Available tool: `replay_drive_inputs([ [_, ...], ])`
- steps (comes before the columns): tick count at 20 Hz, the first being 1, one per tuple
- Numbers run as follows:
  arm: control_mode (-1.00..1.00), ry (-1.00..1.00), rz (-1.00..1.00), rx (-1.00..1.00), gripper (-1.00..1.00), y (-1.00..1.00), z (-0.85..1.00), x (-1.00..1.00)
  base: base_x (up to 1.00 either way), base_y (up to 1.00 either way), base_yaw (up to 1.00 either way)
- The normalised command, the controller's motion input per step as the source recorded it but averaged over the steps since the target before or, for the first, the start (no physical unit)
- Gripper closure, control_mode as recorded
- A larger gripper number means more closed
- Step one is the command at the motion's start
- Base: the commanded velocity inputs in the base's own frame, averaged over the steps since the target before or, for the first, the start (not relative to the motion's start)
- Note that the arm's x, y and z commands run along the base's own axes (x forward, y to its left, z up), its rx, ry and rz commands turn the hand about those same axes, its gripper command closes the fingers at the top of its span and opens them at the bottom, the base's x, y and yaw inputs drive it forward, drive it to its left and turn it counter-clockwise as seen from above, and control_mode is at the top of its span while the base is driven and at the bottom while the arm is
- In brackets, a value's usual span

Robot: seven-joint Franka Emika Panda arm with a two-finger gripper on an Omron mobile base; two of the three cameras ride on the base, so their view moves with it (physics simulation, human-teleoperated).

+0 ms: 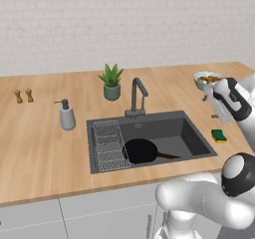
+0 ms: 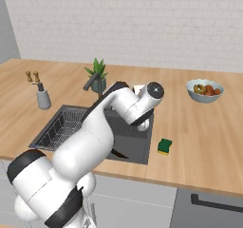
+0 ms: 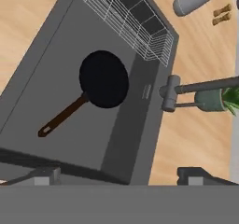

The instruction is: Pick the pan and sponge and place them into the sink. Then turn on the water.

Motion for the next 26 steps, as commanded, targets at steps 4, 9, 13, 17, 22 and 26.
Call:
replay_drive_inputs([
  [4,-1.00,-0.01,0.36,-0.30,-1.00,-0.08,-0.03,-0.09,0.00,0.00,0.00],
  [9,-1.00,0.00,0.44,-0.47,-1.00,0.00,-0.21,0.00,0.00,0.00,0.00],
  [13,-1.00,0.00,0.49,-0.45,-1.00,-0.01,-0.20,-0.04,0.00,0.00,0.00],
  [17,-1.00,-0.01,0.41,-0.28,-1.00,-0.12,-0.32,-0.21,0.00,0.00,0.00],
  [22,-1.00,0.00,0.42,-0.10,-1.00,-0.31,-0.39,-0.24,0.00,0.00,0.00],
  [26,-1.00,0.05,0.41,-0.07,-1.00,-0.28,-0.37,-0.07,0.00,0.00,0.00],
])
